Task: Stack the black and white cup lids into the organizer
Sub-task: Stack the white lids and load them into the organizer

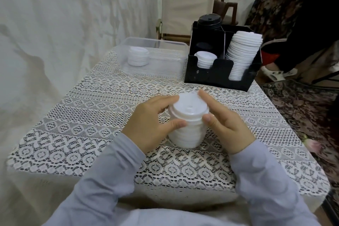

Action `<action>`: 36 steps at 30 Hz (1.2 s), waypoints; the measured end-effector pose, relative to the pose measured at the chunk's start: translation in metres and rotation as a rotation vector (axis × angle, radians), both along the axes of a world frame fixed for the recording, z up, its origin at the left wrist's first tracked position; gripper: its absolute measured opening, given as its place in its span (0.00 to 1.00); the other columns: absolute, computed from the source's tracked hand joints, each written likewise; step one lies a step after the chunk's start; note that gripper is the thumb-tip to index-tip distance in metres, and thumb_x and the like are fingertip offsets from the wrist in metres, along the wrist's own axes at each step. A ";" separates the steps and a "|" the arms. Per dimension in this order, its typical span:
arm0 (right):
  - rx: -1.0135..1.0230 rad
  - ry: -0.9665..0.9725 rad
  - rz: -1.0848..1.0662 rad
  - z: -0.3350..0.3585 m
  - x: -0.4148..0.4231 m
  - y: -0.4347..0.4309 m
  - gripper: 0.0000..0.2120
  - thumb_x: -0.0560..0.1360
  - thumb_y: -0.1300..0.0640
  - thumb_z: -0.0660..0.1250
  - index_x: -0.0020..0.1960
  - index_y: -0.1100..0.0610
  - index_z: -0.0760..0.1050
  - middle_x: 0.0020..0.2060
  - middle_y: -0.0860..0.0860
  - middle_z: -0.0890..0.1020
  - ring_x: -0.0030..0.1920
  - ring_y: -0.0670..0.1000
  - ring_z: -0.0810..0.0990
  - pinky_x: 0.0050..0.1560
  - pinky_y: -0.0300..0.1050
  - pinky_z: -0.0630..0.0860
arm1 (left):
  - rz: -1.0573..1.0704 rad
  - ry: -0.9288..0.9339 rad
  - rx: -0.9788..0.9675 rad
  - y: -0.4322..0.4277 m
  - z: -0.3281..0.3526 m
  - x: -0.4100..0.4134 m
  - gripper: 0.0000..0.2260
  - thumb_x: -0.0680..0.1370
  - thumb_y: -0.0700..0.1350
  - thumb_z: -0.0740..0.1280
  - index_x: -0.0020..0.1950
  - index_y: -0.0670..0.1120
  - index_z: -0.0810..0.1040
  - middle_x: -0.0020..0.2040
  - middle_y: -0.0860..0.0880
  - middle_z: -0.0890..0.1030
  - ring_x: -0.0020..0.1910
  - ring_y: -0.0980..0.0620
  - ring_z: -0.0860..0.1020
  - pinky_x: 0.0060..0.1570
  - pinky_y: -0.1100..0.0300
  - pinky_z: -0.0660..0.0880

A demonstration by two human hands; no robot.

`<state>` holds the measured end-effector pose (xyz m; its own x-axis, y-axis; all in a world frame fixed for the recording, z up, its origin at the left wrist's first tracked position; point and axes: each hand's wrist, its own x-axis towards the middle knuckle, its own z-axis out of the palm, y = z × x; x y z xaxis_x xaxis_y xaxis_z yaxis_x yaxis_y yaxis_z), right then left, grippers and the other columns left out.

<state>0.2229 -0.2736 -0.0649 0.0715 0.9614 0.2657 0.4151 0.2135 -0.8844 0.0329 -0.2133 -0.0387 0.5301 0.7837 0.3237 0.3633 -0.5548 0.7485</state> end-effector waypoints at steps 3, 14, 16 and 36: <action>-0.043 -0.079 0.017 -0.004 0.002 -0.004 0.27 0.66 0.26 0.58 0.64 0.30 0.62 0.63 0.26 0.67 0.68 0.33 0.64 0.69 0.33 0.61 | -0.003 0.039 -0.003 0.000 -0.006 -0.001 0.37 0.61 0.63 0.67 0.66 0.45 0.74 0.62 0.49 0.77 0.58 0.50 0.76 0.60 0.51 0.74; -0.147 -0.182 0.020 0.001 -0.002 -0.013 0.24 0.69 0.44 0.60 0.64 0.35 0.60 0.64 0.37 0.66 0.67 0.37 0.62 0.66 0.32 0.58 | -0.025 0.142 0.003 0.003 -0.015 -0.003 0.37 0.61 0.64 0.67 0.64 0.44 0.76 0.61 0.47 0.78 0.58 0.50 0.76 0.61 0.48 0.73; -0.143 -0.192 0.020 0.002 -0.002 -0.014 0.25 0.68 0.44 0.61 0.65 0.38 0.60 0.64 0.38 0.67 0.67 0.38 0.62 0.65 0.29 0.58 | -0.027 0.146 0.006 0.003 -0.017 -0.003 0.37 0.62 0.65 0.70 0.64 0.44 0.76 0.60 0.47 0.78 0.58 0.50 0.76 0.61 0.48 0.73; -0.078 -0.199 -0.013 0.002 -0.004 -0.019 0.24 0.73 0.48 0.69 0.64 0.36 0.63 0.69 0.40 0.66 0.71 0.39 0.61 0.74 0.46 0.57 | -0.051 0.149 0.140 0.005 -0.028 -0.007 0.39 0.60 0.67 0.72 0.66 0.51 0.72 0.64 0.51 0.74 0.61 0.56 0.70 0.65 0.50 0.69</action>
